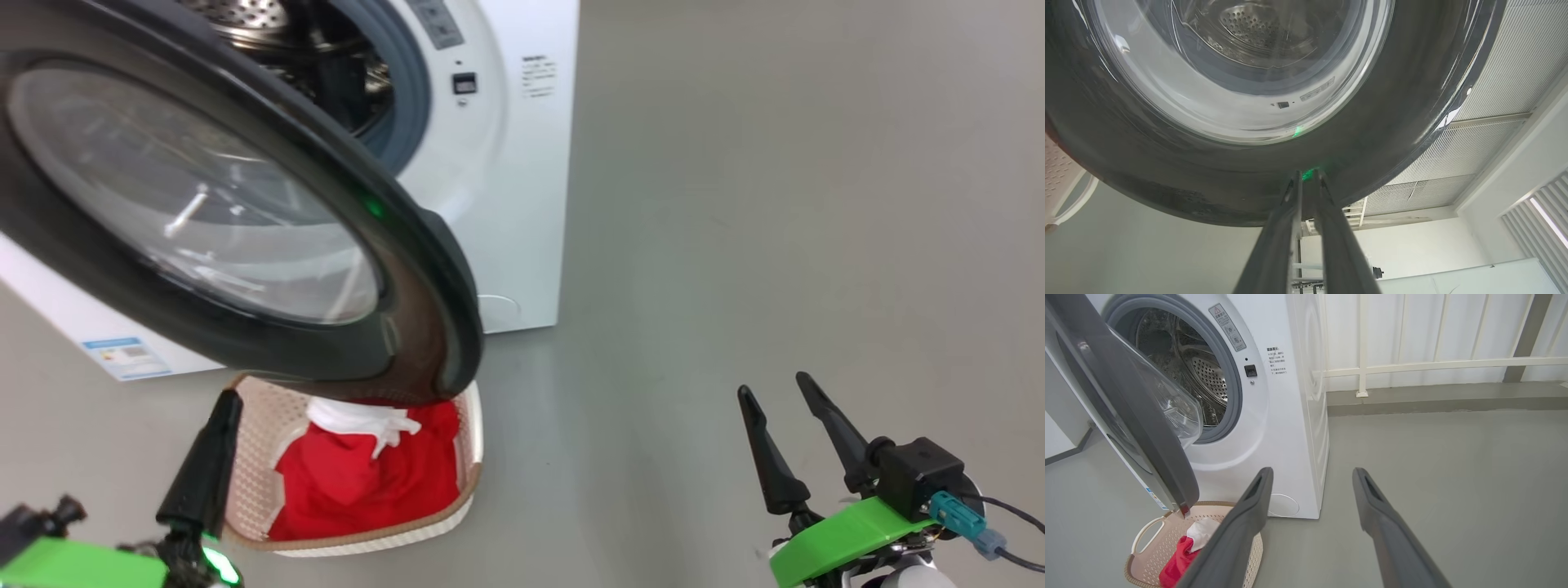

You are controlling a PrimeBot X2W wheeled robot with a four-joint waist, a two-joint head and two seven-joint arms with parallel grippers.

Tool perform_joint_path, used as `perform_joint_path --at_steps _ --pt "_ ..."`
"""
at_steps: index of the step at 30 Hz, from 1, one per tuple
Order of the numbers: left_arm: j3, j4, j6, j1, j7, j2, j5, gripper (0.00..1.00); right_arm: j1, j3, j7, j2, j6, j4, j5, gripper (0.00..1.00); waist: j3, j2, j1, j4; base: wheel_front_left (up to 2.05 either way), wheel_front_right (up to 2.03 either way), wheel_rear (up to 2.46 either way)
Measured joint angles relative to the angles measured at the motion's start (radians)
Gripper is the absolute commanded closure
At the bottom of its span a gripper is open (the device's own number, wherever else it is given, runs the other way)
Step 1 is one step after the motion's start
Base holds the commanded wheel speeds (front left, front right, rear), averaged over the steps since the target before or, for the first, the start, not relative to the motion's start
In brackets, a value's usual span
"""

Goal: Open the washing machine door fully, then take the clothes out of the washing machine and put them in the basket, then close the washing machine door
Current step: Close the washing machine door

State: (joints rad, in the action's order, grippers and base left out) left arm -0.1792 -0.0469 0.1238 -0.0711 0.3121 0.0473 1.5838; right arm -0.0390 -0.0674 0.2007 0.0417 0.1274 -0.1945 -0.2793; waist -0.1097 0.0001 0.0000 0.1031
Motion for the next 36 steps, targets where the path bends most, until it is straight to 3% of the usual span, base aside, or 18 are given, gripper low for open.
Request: perform_joint_path --at_steps 1,2,9,16,20,30,36 --pt "0.006 0.012 0.000 0.016 -0.014 0.000 -0.002 0.06 0.000 0.003 -0.001 0.000 0.000 0.003 0.001 0.00 0.003 0.0000 0.0001 -0.008 0.00 0.00 0.00" --pt "0.015 0.024 0.000 0.030 -0.028 0.000 -0.009 0.00 0.000 0.006 -0.006 0.000 0.000 0.005 0.002 0.00 0.007 0.0000 0.0000 -0.016 0.00 0.00 0.00" --pt "0.053 0.088 0.000 0.105 -0.170 -0.003 -0.161 0.00 0.023 0.020 -0.026 0.000 0.000 0.023 0.023 0.00 0.028 -0.0001 0.0001 -0.070 0.00 0.00 0.00" --pt "0.091 0.133 -0.032 0.136 -0.330 0.001 -0.443 0.00 0.040 0.029 -0.050 0.000 0.000 0.048 0.036 0.00 0.046 0.0000 0.0000 -0.108 0.00 0.00 0.00" --pt "0.119 0.164 -0.068 0.135 -0.399 0.011 -0.596 0.00 0.042 0.033 -0.056 0.000 0.000 0.058 0.041 0.00 0.056 0.0000 0.0000 -0.118 0.00 0.00 0.00" --pt "0.232 0.185 -0.197 0.123 -0.477 0.127 -1.033 0.00 0.078 0.051 -0.066 0.000 0.000 0.068 0.043 0.00 0.094 0.0000 0.0000 -0.124 0.00 0.00 0.00" --pt "0.280 0.157 -0.237 0.133 -0.475 0.160 -1.149 0.00 0.083 0.052 -0.071 -0.001 0.000 0.077 0.054 0.00 0.113 0.0000 0.0000 -0.117 0.00 0.00 0.00"
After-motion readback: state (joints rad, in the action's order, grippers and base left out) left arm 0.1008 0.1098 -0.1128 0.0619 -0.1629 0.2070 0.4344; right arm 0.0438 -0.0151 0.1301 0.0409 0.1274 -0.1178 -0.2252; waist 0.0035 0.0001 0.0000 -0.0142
